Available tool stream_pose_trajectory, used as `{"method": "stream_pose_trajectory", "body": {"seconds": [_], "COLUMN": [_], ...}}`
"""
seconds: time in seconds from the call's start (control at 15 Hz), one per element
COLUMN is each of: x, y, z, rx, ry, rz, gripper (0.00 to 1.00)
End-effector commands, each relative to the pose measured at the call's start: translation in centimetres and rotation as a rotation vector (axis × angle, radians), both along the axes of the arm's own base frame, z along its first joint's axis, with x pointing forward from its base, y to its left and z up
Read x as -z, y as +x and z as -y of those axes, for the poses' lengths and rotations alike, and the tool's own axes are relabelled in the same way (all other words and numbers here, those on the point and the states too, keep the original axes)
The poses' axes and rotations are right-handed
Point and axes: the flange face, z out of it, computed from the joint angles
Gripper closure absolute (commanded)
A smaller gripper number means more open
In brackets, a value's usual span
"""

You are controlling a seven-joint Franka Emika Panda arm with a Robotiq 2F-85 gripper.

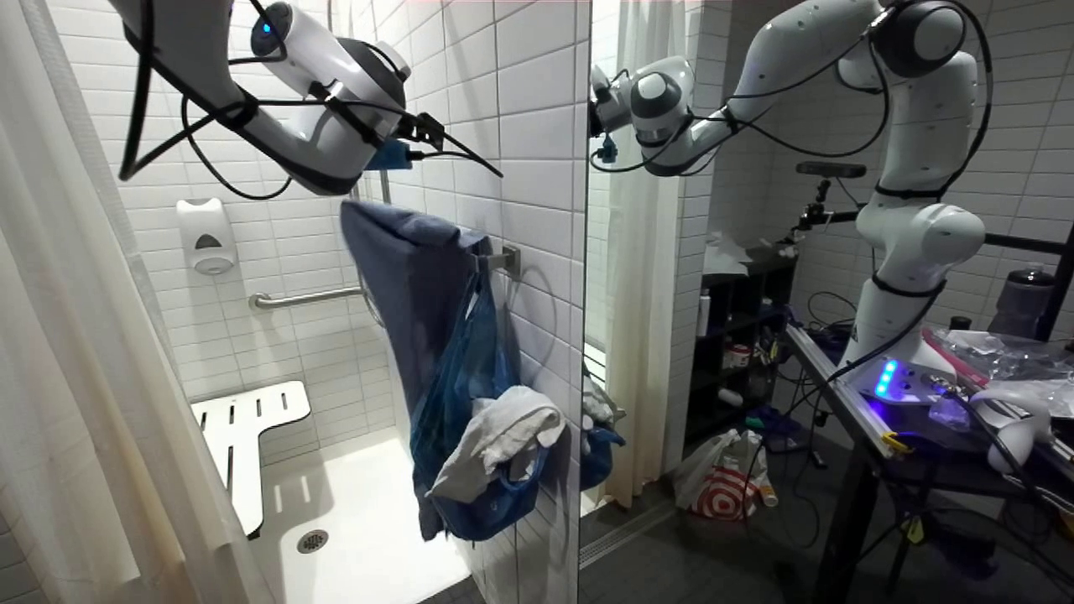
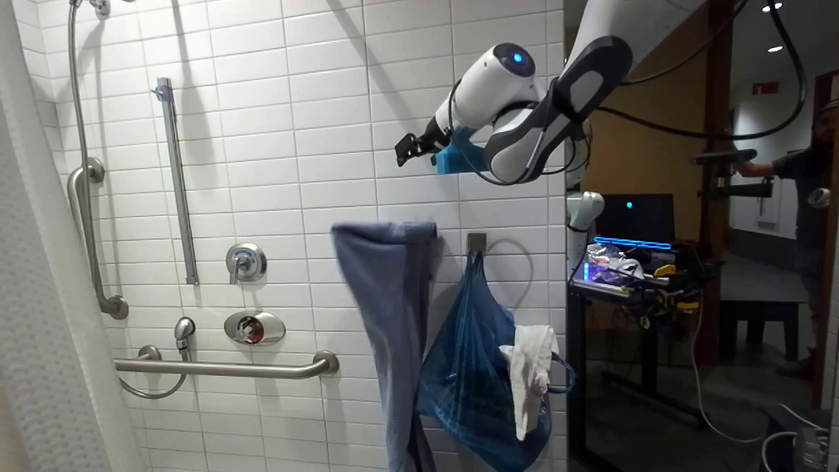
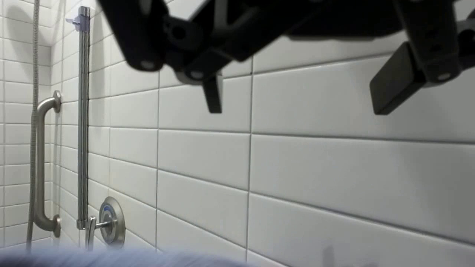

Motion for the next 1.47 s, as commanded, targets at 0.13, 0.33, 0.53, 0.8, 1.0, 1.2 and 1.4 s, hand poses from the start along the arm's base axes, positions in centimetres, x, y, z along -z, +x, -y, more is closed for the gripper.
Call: {"method": "stream_pose_trajectory", "body": {"seconds": [0.13, 0.33, 0.53, 0.8, 1.0, 1.2, 1.4], "x": [-4.6, -6.4, -7.6, -8.5, -8.9, -8.4, -8.4], "y": [-0.5, -0.3, -0.1, 0.0, 0.0, 0.0, 0.0], "z": [1.5, 2.4, 3.1, 3.6, 3.7, 3.6, 3.6], "rx": [0.061, 0.095, 0.118, 0.136, 0.142, 0.134, 0.134], "ry": [-0.04, -0.052, -0.062, -0.072, -0.074, -0.058, -0.058], "rz": [0.049, 0.072, 0.086, 0.098, 0.103, 0.102, 0.102], "gripper": [0.0, 0.0, 0.0, 0.0, 0.0, 0.0, 0.0]}}
